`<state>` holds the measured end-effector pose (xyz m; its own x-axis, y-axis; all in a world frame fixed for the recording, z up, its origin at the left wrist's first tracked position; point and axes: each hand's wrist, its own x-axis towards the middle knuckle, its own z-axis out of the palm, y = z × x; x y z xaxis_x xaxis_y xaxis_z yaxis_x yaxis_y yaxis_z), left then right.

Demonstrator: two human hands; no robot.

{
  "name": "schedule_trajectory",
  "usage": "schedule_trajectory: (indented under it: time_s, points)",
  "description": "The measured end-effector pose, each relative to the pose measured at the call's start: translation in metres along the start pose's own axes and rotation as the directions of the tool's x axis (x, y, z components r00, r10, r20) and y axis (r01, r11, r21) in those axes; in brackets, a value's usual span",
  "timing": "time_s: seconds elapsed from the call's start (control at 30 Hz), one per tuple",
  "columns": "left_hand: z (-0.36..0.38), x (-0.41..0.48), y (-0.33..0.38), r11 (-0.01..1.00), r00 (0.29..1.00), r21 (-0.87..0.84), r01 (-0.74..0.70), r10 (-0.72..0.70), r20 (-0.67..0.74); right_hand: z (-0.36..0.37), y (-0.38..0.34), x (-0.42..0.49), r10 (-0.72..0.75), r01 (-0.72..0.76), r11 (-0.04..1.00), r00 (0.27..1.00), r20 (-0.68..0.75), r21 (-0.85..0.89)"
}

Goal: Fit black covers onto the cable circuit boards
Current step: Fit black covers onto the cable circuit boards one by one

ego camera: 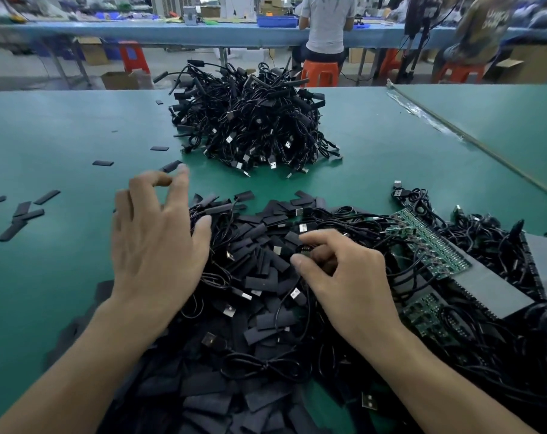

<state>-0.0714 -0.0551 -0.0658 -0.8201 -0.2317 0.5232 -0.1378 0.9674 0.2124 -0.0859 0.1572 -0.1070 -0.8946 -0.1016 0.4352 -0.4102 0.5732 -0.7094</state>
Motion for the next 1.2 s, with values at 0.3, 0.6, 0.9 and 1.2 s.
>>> schedule_trajectory:
  time_s: [0.3,0.6,0.9,1.2]
  points:
    - [0.004,-0.031,0.044,0.617,0.912,-0.787,-0.001,0.323,0.253,-0.005,-0.015,0.002,-0.060,0.108,0.789,0.993,-0.098,0.605]
    - [0.014,-0.018,0.031,0.519,0.976,-0.835,0.181,0.013,0.219,0.002,0.000,0.000,-0.076,0.185,0.947,0.924,0.374,-0.264]
    - [0.019,-0.022,0.033,0.555,0.978,-0.808,0.198,-0.054,0.203,0.005,-0.003,0.000,0.014,0.212,0.856,0.902,0.432,-0.470]
    - [0.019,-0.025,0.035,0.611,0.972,-0.769,0.186,0.001,0.236,0.001,-0.003,-0.001,-0.024,0.066,0.988,0.961,0.274,-0.143]
